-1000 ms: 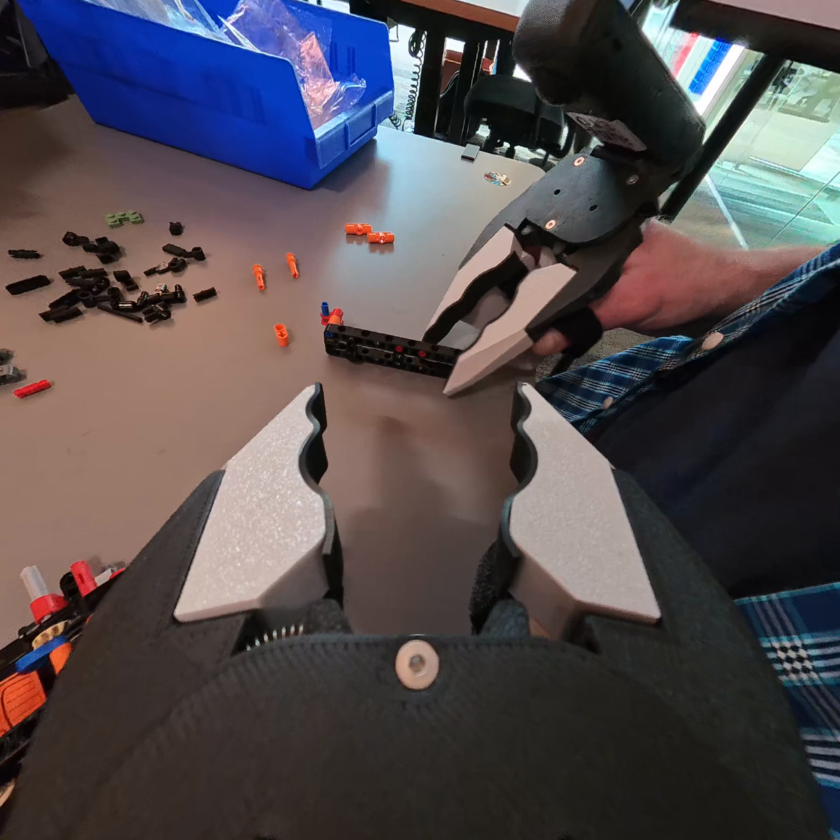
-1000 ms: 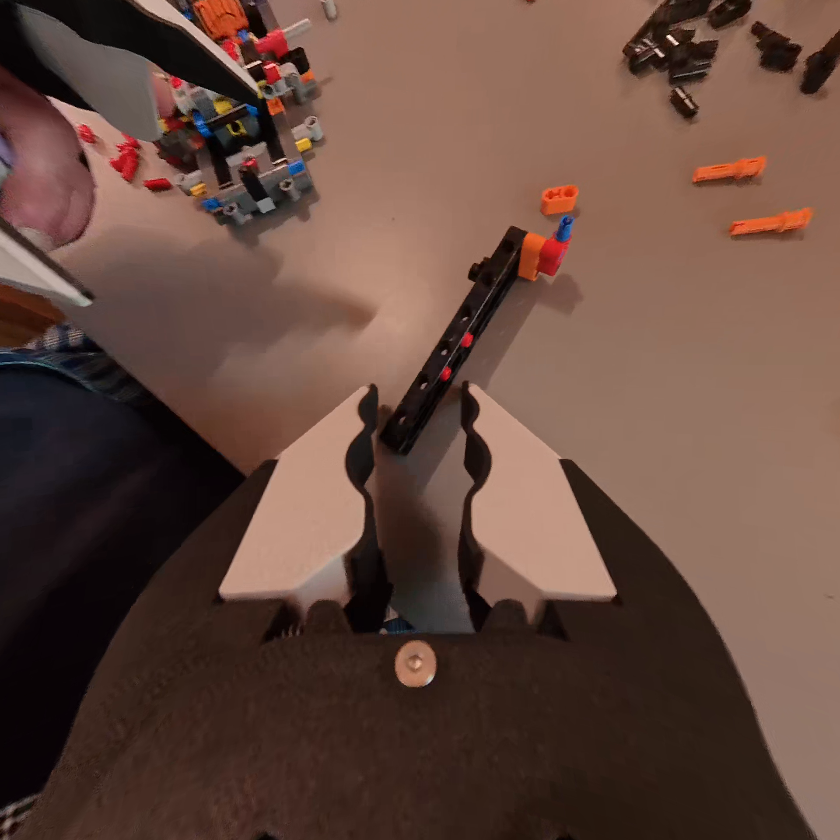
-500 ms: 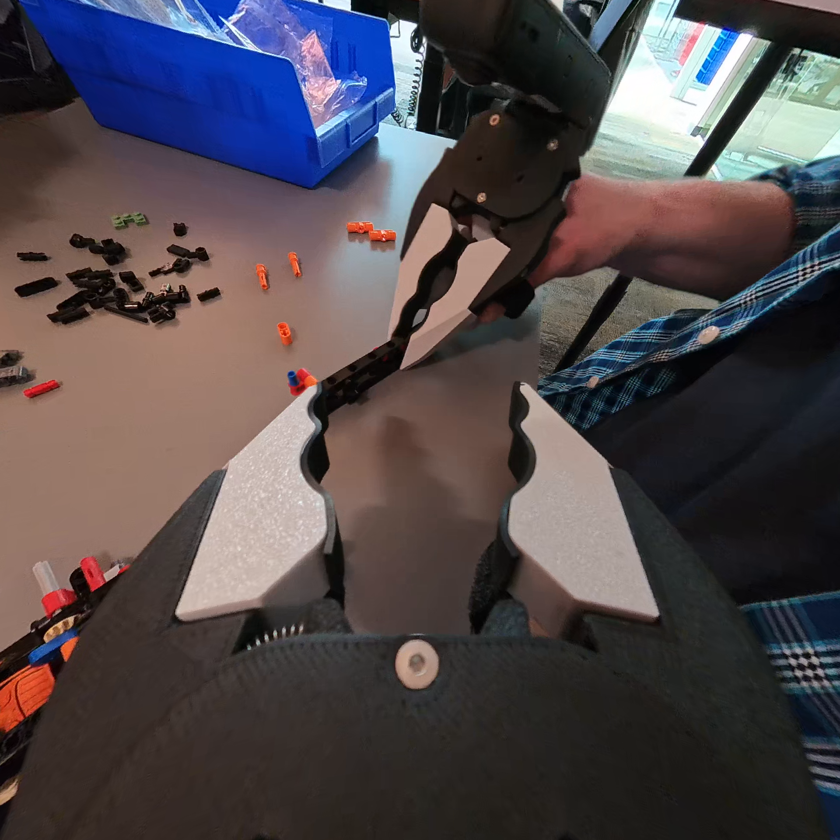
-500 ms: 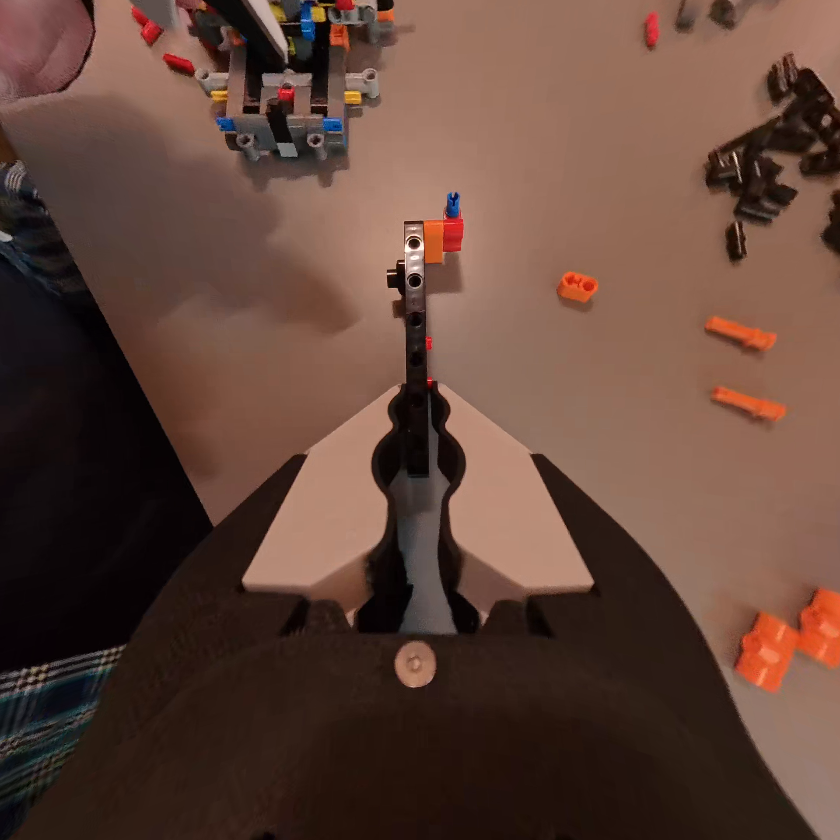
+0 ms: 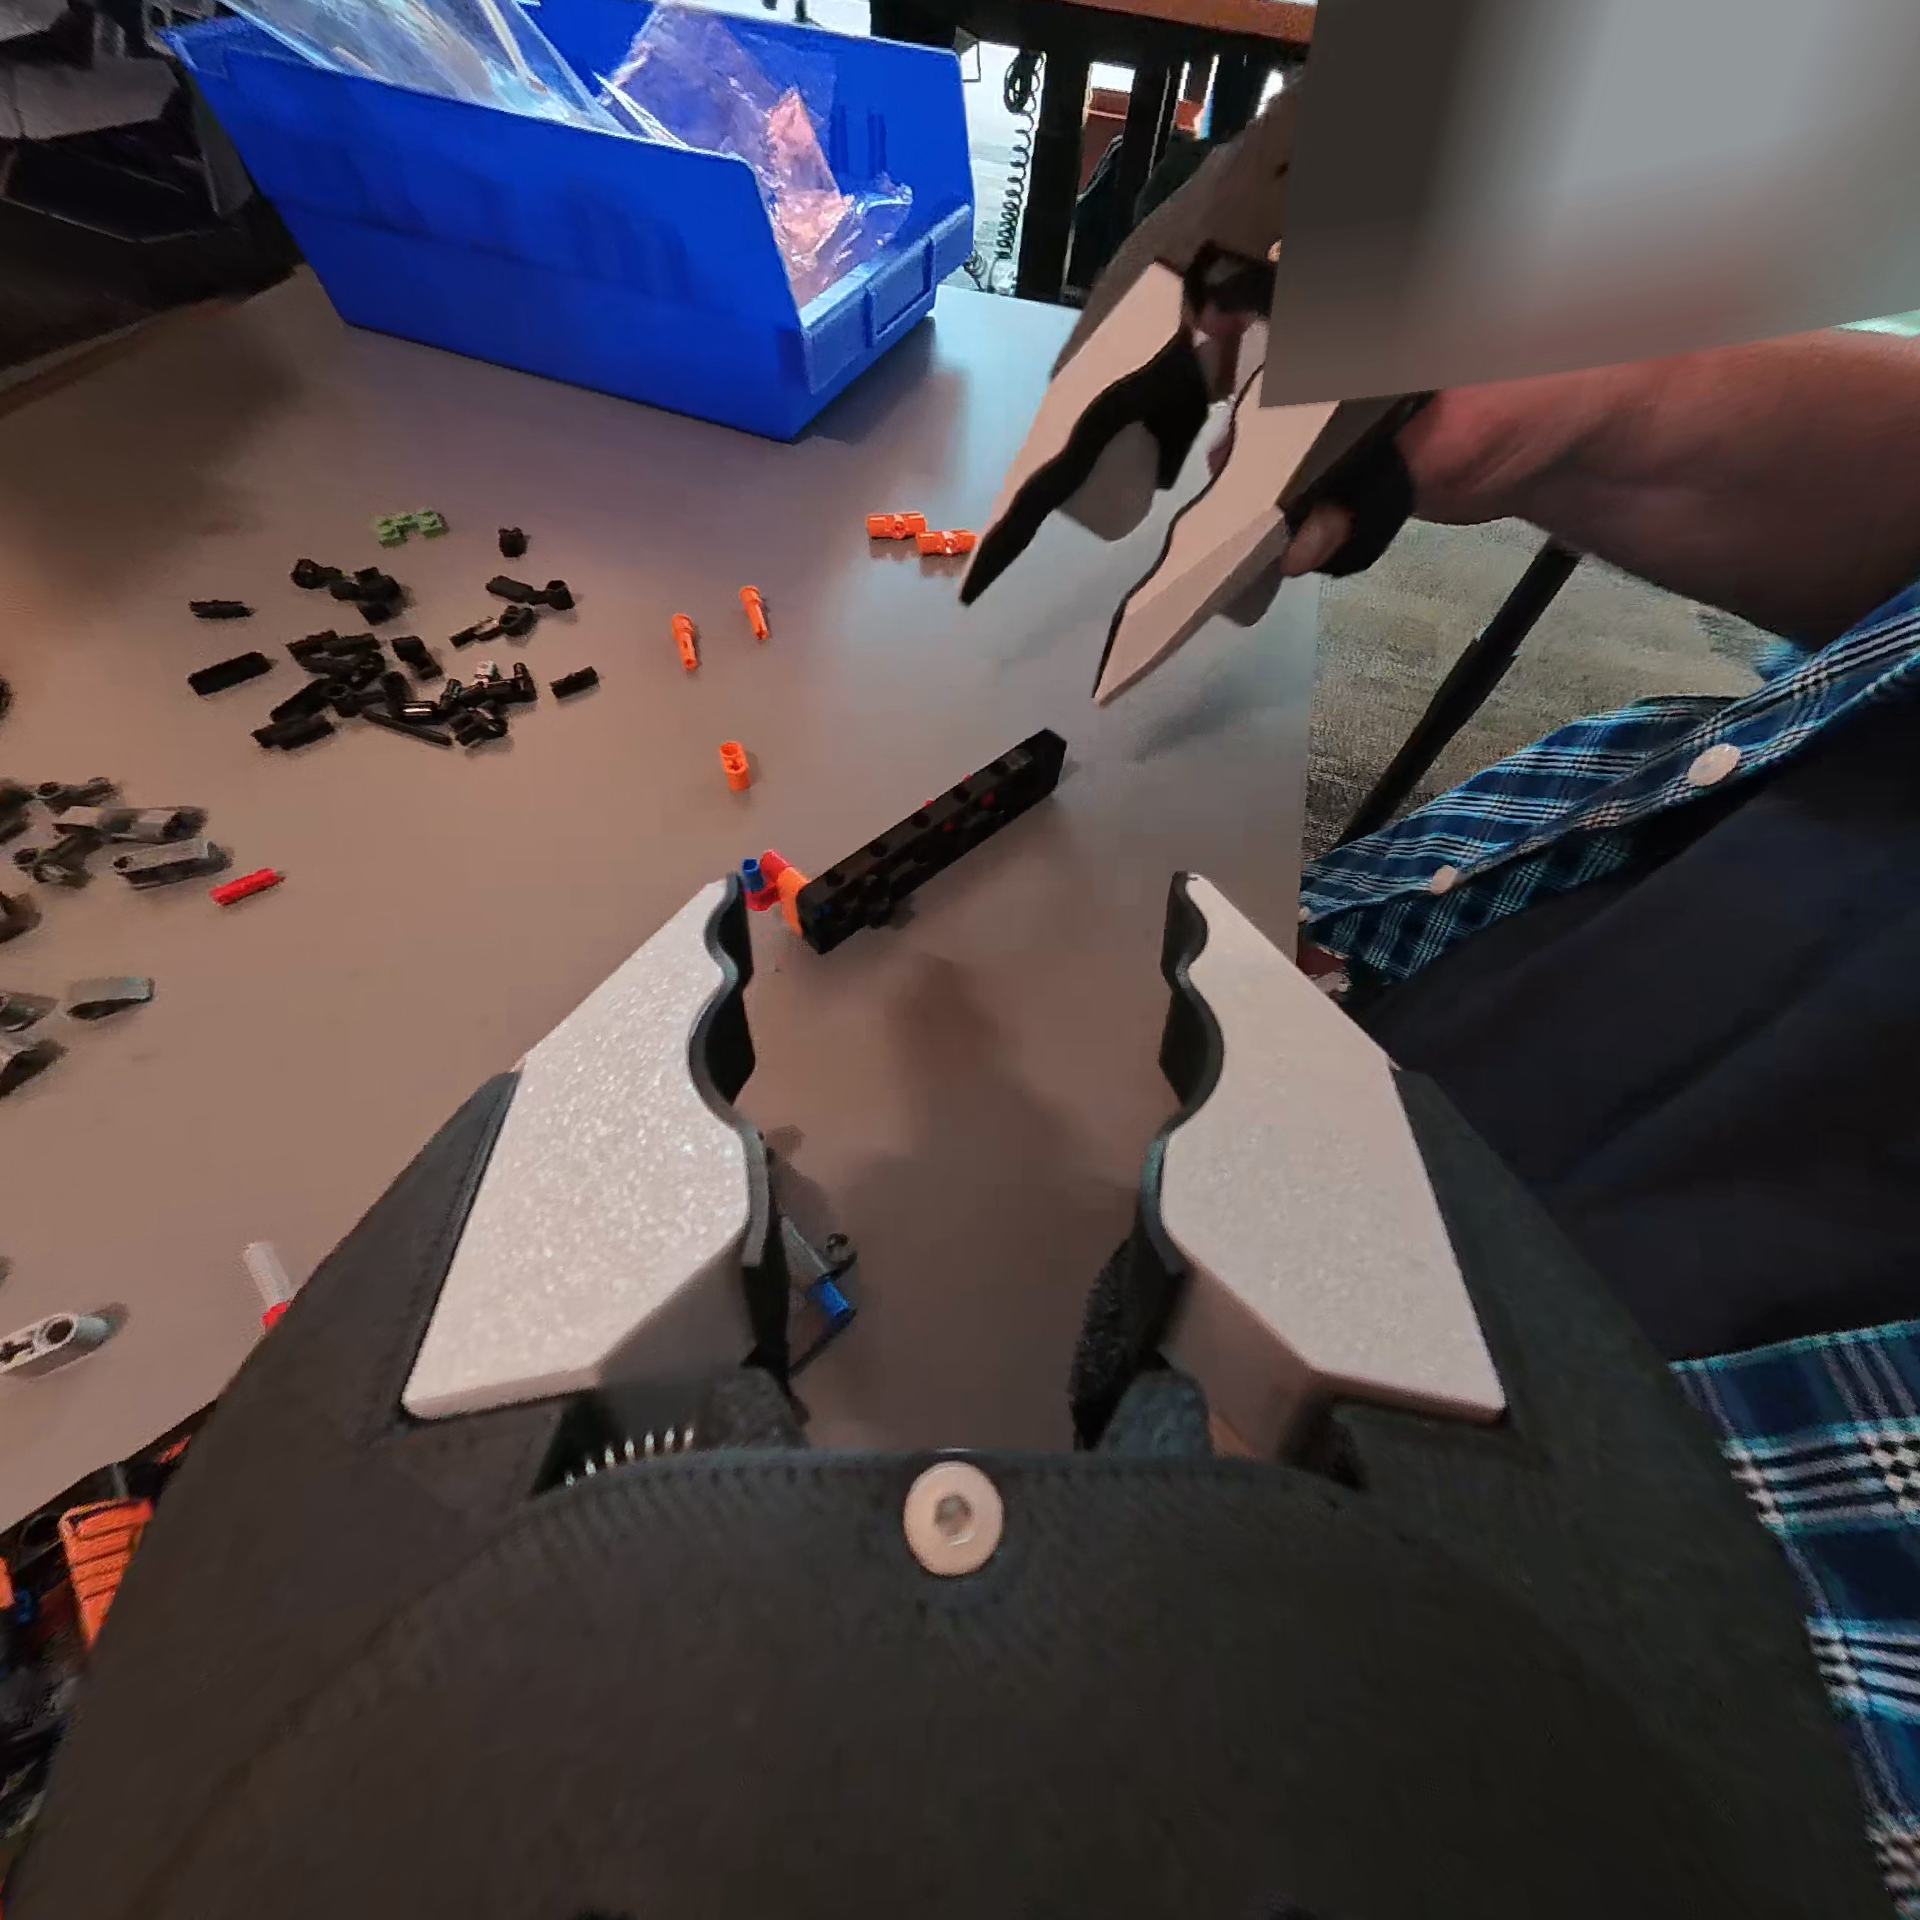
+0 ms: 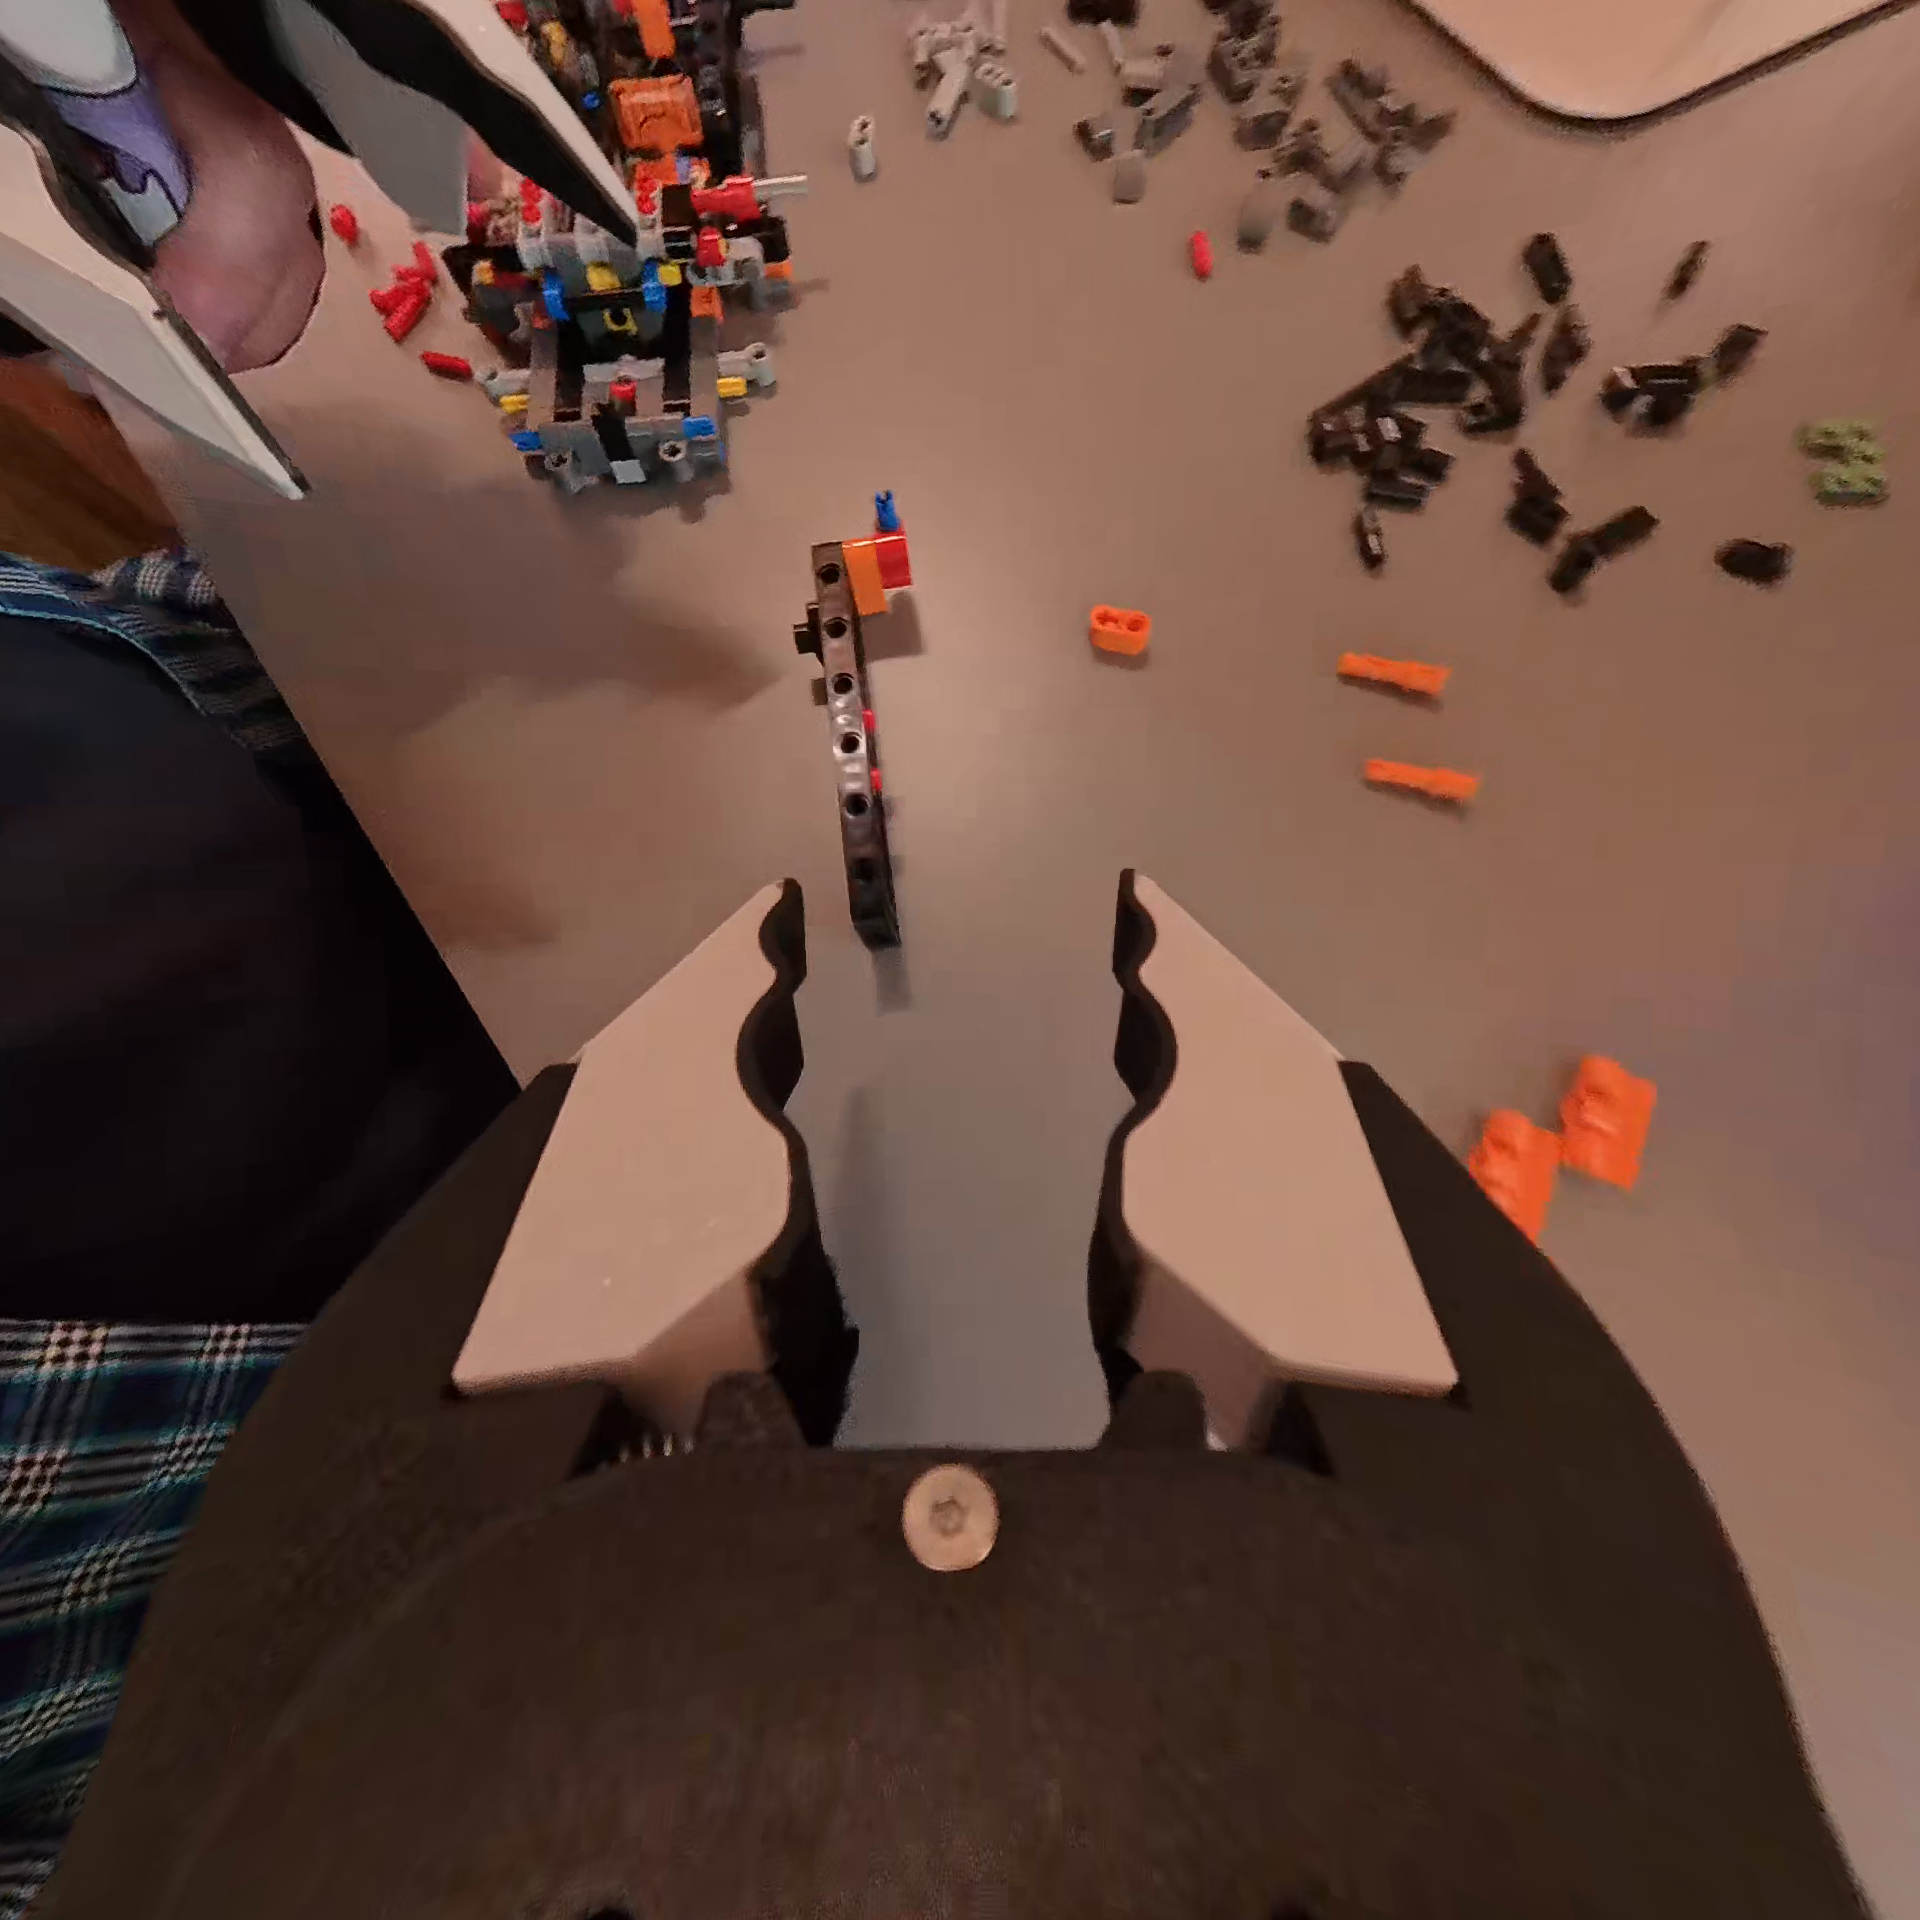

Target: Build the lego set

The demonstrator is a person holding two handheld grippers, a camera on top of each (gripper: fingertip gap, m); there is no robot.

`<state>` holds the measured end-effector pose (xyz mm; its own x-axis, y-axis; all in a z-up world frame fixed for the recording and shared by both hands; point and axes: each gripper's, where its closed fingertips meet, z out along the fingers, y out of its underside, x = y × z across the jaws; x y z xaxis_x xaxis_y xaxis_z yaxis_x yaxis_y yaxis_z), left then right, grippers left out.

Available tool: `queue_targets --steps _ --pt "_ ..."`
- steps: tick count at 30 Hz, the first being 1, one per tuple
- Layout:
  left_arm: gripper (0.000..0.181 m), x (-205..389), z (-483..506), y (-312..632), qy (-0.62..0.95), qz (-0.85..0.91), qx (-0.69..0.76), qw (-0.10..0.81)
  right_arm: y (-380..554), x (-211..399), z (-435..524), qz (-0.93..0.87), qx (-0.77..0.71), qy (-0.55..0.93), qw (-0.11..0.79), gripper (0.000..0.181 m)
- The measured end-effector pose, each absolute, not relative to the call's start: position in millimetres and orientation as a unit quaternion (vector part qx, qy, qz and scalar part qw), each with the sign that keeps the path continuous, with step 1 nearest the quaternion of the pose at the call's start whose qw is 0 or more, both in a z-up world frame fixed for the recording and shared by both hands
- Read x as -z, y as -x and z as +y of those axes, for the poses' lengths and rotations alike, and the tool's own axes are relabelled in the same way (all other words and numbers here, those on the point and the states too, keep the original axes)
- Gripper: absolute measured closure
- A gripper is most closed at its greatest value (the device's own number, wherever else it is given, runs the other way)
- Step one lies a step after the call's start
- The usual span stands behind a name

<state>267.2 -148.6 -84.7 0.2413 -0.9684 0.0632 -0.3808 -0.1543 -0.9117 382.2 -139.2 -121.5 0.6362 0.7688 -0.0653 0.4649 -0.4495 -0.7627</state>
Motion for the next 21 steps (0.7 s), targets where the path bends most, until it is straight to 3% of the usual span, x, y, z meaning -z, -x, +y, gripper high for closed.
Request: queue_targets --steps 21 --pt "0.107 64.0 -132.9 -233.9 0.676 0.500 0.276 0.466 -382.6 117.0 -154.3 -0.386 -0.190 0.821 0.375 0.127"
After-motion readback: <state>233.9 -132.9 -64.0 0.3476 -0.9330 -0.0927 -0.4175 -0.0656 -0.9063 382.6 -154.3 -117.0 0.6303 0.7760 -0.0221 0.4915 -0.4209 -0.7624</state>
